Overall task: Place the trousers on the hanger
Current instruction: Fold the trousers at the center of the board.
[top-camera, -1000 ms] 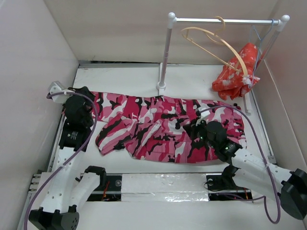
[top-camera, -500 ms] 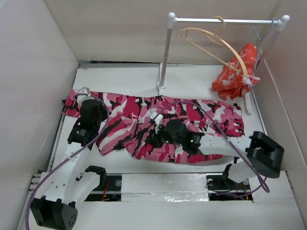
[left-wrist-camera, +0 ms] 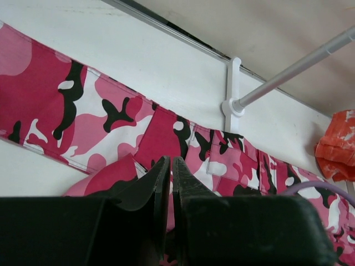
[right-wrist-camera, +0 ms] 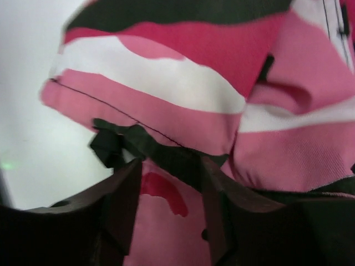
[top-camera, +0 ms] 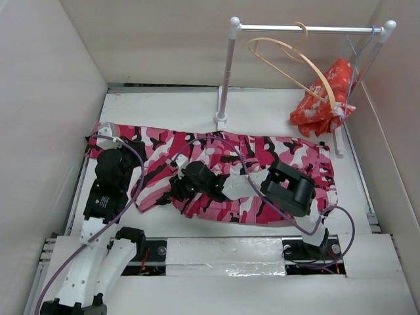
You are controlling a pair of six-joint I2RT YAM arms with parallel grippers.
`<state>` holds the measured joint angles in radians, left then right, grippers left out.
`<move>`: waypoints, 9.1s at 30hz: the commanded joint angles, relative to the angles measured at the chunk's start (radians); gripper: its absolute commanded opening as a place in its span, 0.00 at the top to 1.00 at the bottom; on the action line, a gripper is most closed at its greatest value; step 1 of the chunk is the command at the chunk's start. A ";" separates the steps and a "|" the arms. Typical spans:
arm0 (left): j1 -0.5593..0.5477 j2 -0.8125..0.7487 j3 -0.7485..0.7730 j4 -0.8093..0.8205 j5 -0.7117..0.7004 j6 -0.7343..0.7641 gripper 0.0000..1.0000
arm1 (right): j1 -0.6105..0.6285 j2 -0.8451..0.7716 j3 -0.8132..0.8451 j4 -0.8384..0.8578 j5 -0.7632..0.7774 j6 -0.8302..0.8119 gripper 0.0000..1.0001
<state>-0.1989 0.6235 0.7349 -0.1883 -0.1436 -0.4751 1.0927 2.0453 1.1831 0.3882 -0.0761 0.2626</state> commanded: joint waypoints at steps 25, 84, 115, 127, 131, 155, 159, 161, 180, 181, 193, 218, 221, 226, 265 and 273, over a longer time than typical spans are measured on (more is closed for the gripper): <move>0.001 0.004 -0.008 0.059 0.108 0.035 0.93 | 0.012 0.039 0.015 -0.045 0.150 0.000 0.58; -0.660 1.065 0.566 -0.063 -0.547 0.104 0.92 | -0.858 -0.793 -0.451 0.058 -0.355 0.090 1.00; -0.574 1.380 0.636 -0.036 -0.570 0.159 0.83 | -0.889 -1.108 -0.665 -0.080 -0.407 -0.019 0.80; -0.565 0.958 0.630 -0.082 -0.616 0.121 1.00 | -0.945 -1.297 -0.778 -0.321 -0.165 -0.023 0.34; -0.556 0.656 0.563 -0.099 -0.665 0.095 1.00 | -1.011 -1.341 -0.878 -0.368 -0.113 0.030 0.40; -0.533 -0.340 0.209 -0.040 -0.811 0.105 1.00 | -1.093 -0.401 -0.415 -0.083 -0.152 0.265 0.44; -0.533 -0.358 0.175 -0.033 -0.768 0.104 1.00 | -1.102 -0.307 -0.294 -0.113 -0.197 0.242 0.44; -0.533 -0.361 0.169 -0.031 -0.725 0.096 1.00 | -1.091 -0.271 -0.231 -0.101 -0.231 0.204 0.42; -0.524 -0.596 0.124 -0.023 -0.783 0.070 1.00 | -1.507 -1.347 -0.809 -0.578 0.010 0.095 1.00; -0.524 -0.611 0.124 -0.025 -0.800 0.069 1.00 | -1.546 -1.370 -0.806 -0.601 0.018 0.089 0.88; -0.524 -0.660 0.121 -0.023 -0.808 0.070 1.00 | -1.582 -1.245 -0.832 -0.611 -0.273 0.130 0.28; -0.505 -0.645 0.115 -0.002 -0.909 0.052 1.00 | -1.581 -1.717 -0.541 -1.015 0.201 0.147 1.00; -0.505 -0.633 0.123 -0.016 -0.930 0.039 1.00 | -1.581 -1.717 -0.505 -1.057 0.165 0.136 1.00; -0.551 -0.544 0.103 -0.007 -1.031 0.055 1.00 | -1.571 -1.674 -0.474 -1.030 0.086 0.076 0.99; 0.428 0.924 0.604 -0.163 -0.772 -0.155 1.00 | -1.478 -0.811 -0.234 -0.454 0.139 0.152 1.00; 0.408 1.107 0.718 -0.073 -0.758 -0.096 1.00 | -1.377 -0.541 -0.047 -0.445 0.257 0.138 1.00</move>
<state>0.2100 1.6981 1.3781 -0.3386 -0.8551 -0.6125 -0.2882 1.4628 1.0492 -0.1600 0.0711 0.4110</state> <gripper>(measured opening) 0.051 0.032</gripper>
